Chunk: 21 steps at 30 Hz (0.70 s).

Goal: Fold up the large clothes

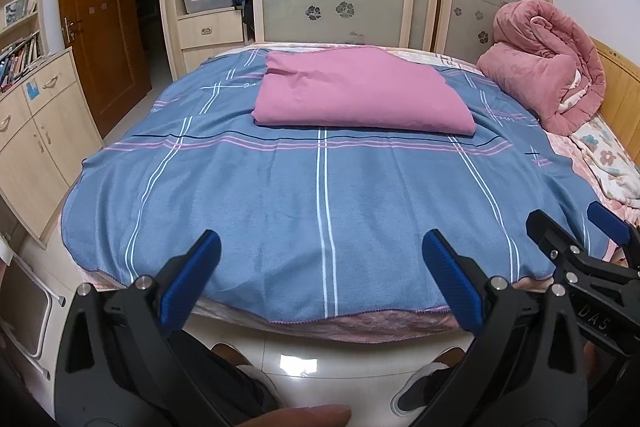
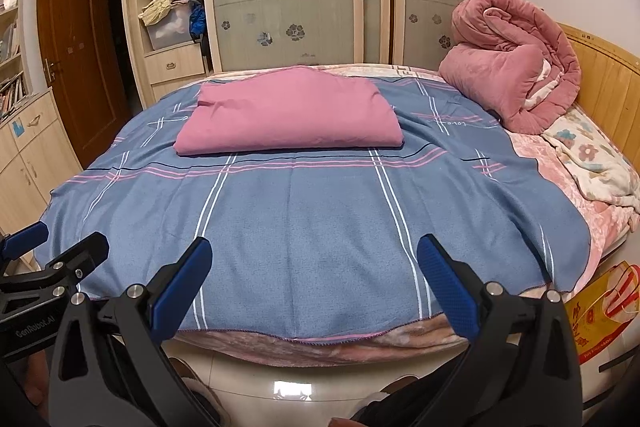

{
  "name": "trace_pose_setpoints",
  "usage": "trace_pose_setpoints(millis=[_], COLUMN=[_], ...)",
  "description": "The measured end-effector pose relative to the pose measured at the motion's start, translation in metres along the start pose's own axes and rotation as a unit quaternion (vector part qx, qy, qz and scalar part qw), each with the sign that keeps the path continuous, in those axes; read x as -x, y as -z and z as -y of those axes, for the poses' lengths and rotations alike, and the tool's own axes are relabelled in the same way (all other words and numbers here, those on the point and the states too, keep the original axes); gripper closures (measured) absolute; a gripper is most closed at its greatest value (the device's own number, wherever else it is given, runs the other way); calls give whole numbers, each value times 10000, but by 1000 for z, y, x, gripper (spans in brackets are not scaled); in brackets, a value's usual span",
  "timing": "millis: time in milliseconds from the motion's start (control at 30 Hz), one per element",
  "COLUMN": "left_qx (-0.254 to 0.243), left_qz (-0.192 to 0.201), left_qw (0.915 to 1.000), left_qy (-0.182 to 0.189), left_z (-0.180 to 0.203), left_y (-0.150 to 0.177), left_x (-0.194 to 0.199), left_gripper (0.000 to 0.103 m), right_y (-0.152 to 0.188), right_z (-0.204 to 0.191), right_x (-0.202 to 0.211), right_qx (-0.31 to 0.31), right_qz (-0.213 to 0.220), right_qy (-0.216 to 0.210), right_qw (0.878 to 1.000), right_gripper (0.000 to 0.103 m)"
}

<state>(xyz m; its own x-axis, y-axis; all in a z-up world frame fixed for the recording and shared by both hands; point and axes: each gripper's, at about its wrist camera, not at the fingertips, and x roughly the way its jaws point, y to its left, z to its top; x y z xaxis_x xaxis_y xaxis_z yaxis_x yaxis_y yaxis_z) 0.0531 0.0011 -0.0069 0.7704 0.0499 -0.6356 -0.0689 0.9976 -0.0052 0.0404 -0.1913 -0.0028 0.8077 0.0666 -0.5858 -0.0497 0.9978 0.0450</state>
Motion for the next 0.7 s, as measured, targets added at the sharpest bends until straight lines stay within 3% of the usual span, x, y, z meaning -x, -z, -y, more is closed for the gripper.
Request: trace_pose_setpoints(millis=[700], left_qx=[-41], left_qz=[-67], left_qw=[9999], left_qy=[72], left_z=[4], left_y=[0], left_x=[-4], left_gripper=[2], right_y=[0], right_z=[1], right_x=[-1], right_qx=[-1], right_qz=[-20], right_qy=[-9], right_qw=[10000], right_gripper=[1])
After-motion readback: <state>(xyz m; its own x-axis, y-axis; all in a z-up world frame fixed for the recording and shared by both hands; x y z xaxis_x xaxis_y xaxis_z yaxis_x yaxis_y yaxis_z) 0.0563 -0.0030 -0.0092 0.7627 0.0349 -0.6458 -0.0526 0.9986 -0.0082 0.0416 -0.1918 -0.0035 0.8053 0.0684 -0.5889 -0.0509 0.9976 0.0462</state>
